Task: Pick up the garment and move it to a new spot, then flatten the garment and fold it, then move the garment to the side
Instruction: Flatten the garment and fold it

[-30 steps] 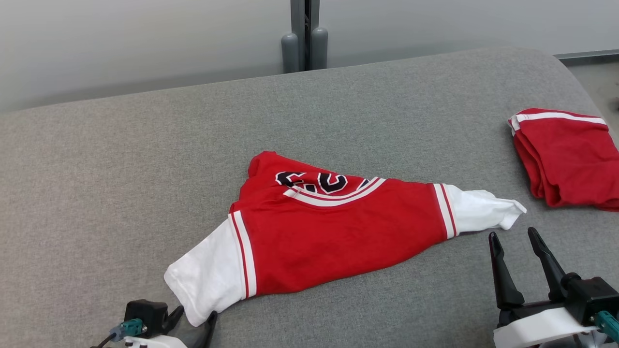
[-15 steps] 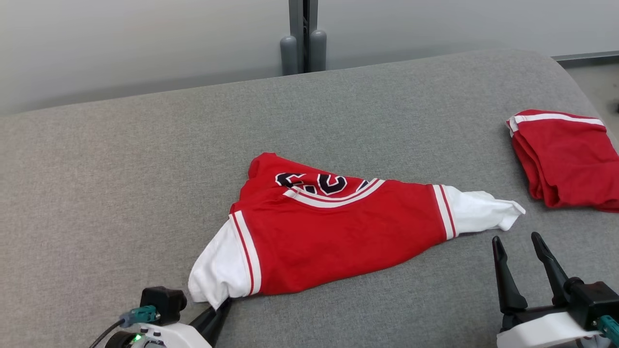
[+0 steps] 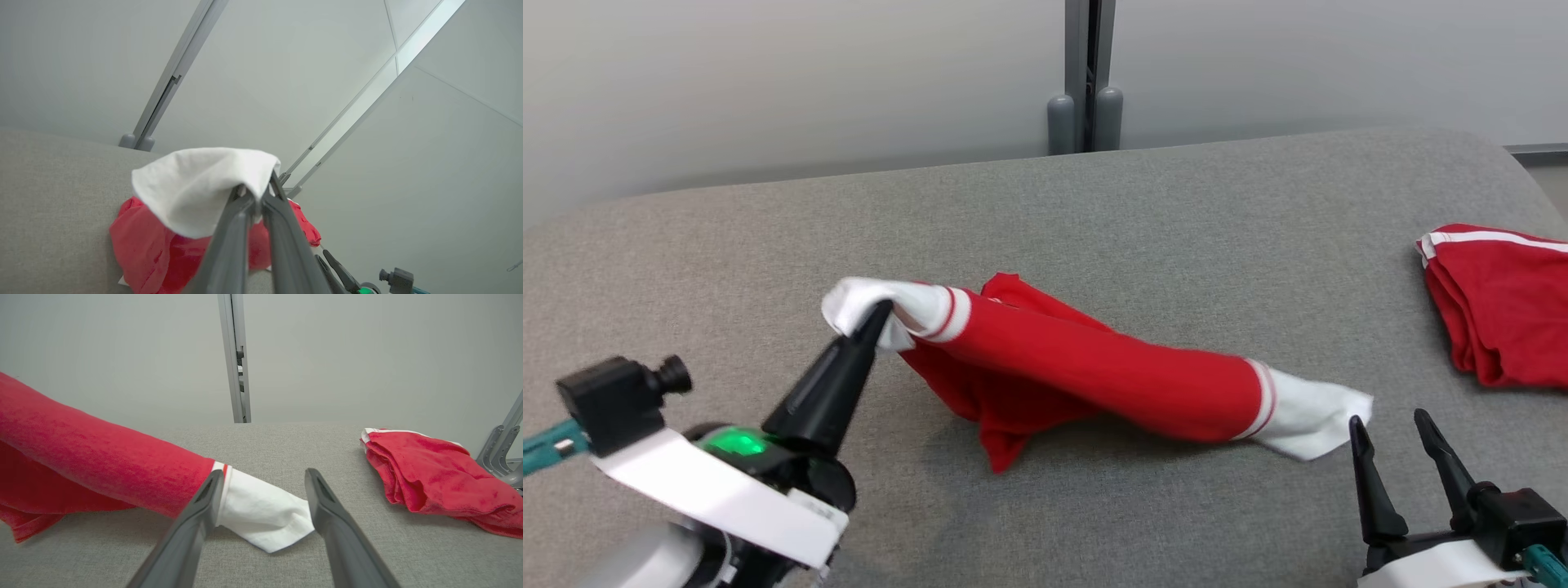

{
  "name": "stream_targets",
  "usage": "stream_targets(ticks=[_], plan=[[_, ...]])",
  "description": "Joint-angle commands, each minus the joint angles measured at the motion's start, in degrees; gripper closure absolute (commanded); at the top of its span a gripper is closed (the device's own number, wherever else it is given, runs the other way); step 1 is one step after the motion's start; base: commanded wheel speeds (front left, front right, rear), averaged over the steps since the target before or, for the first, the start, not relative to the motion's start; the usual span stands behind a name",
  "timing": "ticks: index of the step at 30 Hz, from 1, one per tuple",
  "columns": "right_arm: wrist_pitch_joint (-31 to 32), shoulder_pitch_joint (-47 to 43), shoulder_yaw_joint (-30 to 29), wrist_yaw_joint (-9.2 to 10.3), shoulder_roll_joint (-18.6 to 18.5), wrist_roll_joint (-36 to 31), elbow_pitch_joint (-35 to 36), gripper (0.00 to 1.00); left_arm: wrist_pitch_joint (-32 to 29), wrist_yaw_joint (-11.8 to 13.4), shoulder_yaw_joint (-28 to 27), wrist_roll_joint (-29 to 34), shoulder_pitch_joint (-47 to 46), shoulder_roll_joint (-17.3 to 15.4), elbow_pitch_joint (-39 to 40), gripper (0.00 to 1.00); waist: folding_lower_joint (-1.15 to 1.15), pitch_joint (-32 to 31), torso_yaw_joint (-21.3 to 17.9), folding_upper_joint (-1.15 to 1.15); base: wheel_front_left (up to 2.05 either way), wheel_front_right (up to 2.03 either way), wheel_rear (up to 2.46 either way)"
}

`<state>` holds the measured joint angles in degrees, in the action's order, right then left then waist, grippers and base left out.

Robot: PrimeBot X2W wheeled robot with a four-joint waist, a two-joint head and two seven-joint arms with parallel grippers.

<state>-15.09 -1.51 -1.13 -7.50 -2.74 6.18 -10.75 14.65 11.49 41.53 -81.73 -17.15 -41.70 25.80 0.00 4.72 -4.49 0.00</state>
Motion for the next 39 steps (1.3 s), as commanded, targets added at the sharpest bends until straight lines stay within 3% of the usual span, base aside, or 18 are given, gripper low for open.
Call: stream_targets(ticks=[1,6,11,20,22,26,32,36,39], plan=[[-0.1,-0.19,-0.04,0.01,-0.33,0.29,-0.12,0.0,0.21,0.69,-1.73,-0.04,-0.63,-0.13,0.52,1.0,0.0,-0.24,0.44,0.0,0.0,0.0,0.0],[-0.1,-0.53,0.22,0.01,-0.31,0.36,-0.24,0.0,0.52,5.03,-10.86,1.25,-2.41,0.26,2.56,1.0,0.0,-0.56,1.04,0.0,0.0,0.0,0.0],[-0.1,-0.59,0.37,0.01,-0.33,0.53,-0.36,0.0,0.54,10.38,-15.18,4.99,-5.77,1.03,3.05,1.0,0.0,-0.62,1.01,0.0,0.0,0.0,0.0],[-0.1,0.93,1.2,0.01,-0.34,1.13,-0.88,0.0,-0.64,14.91,-5.87,12.59,-14.74,9.7,-5.56,1.0,0.0,0.25,-0.92,0.0,0.0,0.0,0.0],[-0.1,1.48,1.61,0.01,-0.32,1.21,-1.06,0.0,-0.56,15.59,-2.72,14.6,-17.25,13.66,-11.02,1.0,0.0,0.71,-1.97,0.0,0.0,0.0,0.0],[-0.11,2.83,2.02,0.01,-0.33,1.42,-1.28,0.0,-0.18,14.11,2.18,16.58,-20.79,22.47,-22.71,1.0,0.0,1.8,-4.63,0.0,0.0,0.0,0.0],[-0.1,4.45,1.98,0.0,-0.32,1.7,-1.62,0.0,-0.23,8.33,9.68,18.33,-24.91,34.59,-38.65,1.0,0.0,3.69,-8.79,0.0,0.0,0.0,0.0],[-0.1,5.44,2.37,0.0,-0.3,2.4,-1.94,0.0,-0.58,4.27,16.27,19.41,-28.29,38.17,-48.74,1.0,0.0,5.53,-11.82,0.0,0.0,0.0,0.0],[-0.1,6.03,2.81,0.01,-0.29,3.18,-2.1,0.0,-0.01,2.75,19.44,17.83,-29.82,38.83,-49.56,0.98,0.0,6.58,-13.35,0.0,0.0,0.0,0.0]])
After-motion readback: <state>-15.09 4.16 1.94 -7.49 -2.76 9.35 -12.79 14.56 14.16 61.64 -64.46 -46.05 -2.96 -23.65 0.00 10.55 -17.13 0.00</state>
